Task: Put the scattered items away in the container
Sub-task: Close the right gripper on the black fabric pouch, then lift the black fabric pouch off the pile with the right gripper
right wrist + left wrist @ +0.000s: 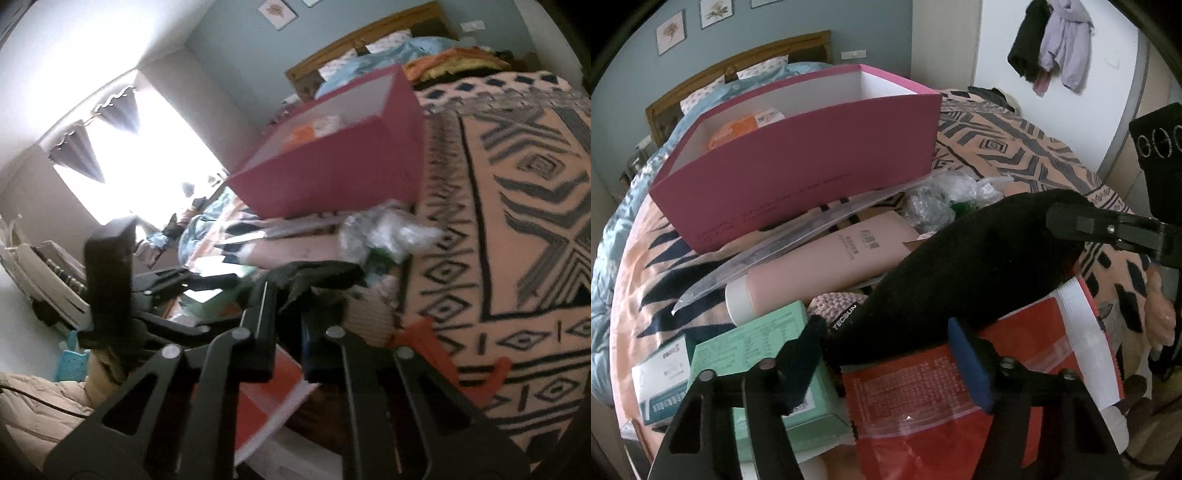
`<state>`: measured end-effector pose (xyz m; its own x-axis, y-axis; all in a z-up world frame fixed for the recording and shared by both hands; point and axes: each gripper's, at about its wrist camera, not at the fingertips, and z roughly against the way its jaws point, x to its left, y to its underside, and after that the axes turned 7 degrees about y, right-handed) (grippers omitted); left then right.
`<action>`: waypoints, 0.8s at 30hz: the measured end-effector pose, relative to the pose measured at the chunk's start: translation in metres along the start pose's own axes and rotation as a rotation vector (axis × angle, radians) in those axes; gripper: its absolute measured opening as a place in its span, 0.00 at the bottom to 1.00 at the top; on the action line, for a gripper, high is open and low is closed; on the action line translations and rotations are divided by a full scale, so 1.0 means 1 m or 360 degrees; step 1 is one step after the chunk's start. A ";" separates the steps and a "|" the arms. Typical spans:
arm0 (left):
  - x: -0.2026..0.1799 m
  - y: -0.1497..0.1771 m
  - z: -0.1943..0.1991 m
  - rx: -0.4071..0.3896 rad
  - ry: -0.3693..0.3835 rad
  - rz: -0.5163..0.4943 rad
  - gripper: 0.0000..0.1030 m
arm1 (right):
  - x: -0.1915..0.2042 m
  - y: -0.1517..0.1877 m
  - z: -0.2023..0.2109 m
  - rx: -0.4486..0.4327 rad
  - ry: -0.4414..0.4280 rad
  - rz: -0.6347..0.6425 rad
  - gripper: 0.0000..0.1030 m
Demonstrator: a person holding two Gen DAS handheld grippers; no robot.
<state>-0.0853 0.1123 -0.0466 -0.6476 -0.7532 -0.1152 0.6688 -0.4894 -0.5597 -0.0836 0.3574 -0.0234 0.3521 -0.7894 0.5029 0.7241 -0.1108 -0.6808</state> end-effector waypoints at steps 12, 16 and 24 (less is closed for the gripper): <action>0.017 -0.002 0.023 -0.0115 0.0092 0.0087 0.68 | 0.024 -0.043 0.004 -0.0121 -0.0248 0.0018 0.10; 0.019 -0.004 0.024 -0.0110 0.0033 0.0062 0.74 | 0.030 -0.057 0.013 -0.0202 -0.0304 0.0032 0.09; 0.020 -0.012 0.004 0.0006 0.0023 0.0004 0.74 | -0.012 -0.045 0.004 -0.0075 -0.0164 -0.0110 0.12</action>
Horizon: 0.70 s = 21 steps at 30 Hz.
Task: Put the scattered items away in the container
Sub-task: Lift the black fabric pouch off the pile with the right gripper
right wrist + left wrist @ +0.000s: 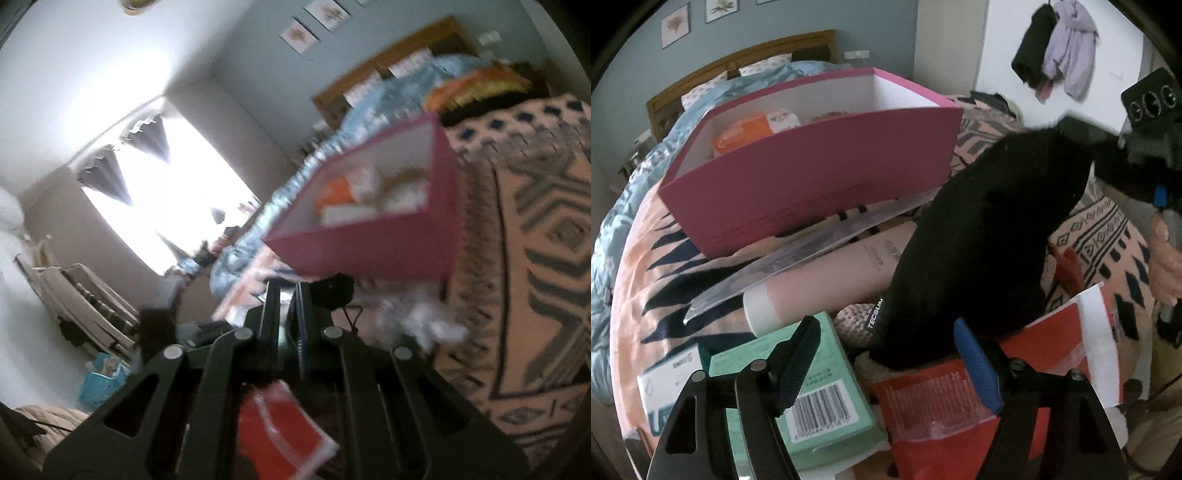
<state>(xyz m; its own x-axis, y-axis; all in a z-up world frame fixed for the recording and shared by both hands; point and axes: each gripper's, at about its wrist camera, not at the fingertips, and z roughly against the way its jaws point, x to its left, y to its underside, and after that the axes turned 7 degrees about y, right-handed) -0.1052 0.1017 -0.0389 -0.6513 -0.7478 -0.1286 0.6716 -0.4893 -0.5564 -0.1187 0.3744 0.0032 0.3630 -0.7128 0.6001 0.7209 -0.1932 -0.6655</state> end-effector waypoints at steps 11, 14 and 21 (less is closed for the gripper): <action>0.004 -0.007 -0.015 0.0091 0.0038 0.0007 0.74 | -0.043 0.022 -0.044 0.0264 0.0110 -0.0131 0.51; 0.004 -0.006 -0.014 0.0087 0.0038 0.0017 0.74 | -0.038 0.020 -0.049 0.0273 0.0063 -0.0078 0.51; 0.009 -0.003 -0.009 0.0060 0.0085 0.0081 0.74 | -0.026 0.015 -0.048 0.0253 0.0023 -0.0027 0.10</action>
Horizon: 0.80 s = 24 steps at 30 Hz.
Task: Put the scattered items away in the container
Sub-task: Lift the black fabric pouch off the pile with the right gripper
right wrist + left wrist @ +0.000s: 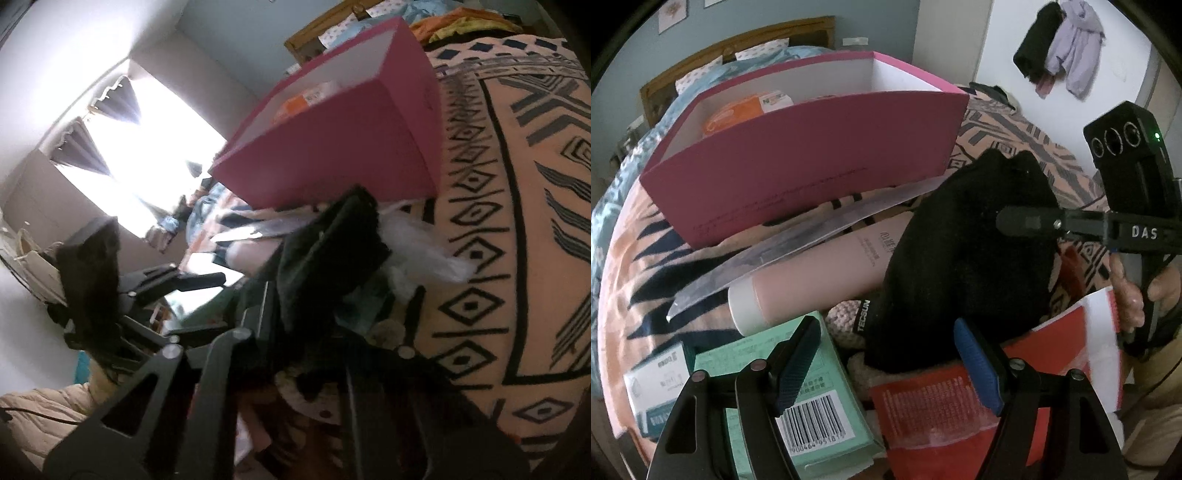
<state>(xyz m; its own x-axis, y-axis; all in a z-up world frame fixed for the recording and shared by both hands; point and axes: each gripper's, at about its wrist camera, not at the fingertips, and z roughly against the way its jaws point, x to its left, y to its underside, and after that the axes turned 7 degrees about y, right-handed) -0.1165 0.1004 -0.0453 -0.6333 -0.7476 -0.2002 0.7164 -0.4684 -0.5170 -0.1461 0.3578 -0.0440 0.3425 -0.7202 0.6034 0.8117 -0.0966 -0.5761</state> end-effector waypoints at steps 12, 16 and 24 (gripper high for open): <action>0.003 -0.003 0.008 -0.0021 0.0332 0.0088 0.74 | 0.009 -0.026 0.042 -0.0265 -0.0461 -0.0193 0.07; -0.007 -0.005 0.005 -0.0016 0.0459 0.0106 0.75 | 0.012 -0.030 0.049 -0.0314 -0.0519 -0.0234 0.07; -0.004 -0.014 0.008 -0.0079 0.0643 0.0232 0.75 | 0.023 -0.030 0.047 -0.0319 -0.0690 -0.0274 0.07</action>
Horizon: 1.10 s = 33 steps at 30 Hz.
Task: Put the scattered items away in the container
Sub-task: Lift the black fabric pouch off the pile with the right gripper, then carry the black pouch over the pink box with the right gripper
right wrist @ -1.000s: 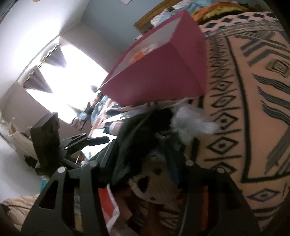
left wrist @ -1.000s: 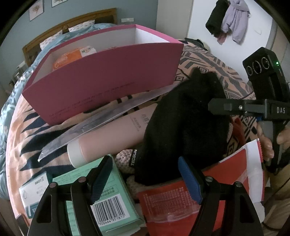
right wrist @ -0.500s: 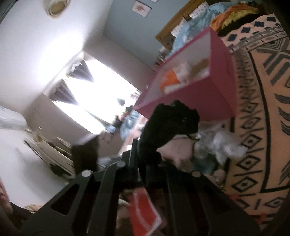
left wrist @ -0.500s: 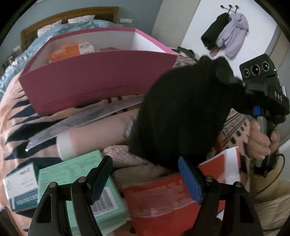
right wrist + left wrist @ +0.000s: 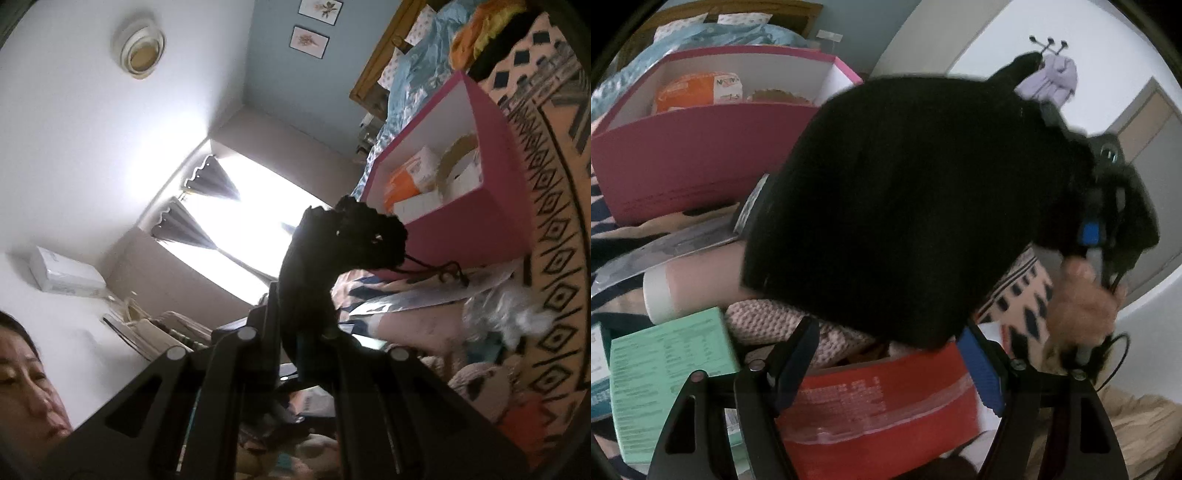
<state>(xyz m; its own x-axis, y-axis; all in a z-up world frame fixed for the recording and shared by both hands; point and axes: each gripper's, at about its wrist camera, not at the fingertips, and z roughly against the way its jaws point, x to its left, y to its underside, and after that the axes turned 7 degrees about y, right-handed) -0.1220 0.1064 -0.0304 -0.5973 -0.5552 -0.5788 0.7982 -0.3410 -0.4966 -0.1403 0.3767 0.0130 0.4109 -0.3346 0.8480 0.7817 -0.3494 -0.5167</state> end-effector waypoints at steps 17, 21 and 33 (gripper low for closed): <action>0.016 0.009 0.036 -0.0174 -0.0066 0.0046 0.11 | -0.017 0.036 0.001 0.0155 0.0455 0.0185 0.16; 0.016 0.004 0.042 -0.0199 -0.0114 0.0045 0.09 | -0.021 0.037 0.003 0.0148 0.0472 0.0187 0.25; 0.016 -0.001 0.035 -0.0134 -0.0127 0.0049 0.09 | -0.030 0.039 -0.006 0.0198 0.0469 0.0155 0.13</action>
<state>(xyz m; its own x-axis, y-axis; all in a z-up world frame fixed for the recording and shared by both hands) -0.1296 0.0706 -0.0165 -0.5619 -0.6240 -0.5430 0.8046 -0.2598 -0.5340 -0.1251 0.3678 -0.0335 0.3470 -0.6064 0.7154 0.8043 -0.1999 -0.5596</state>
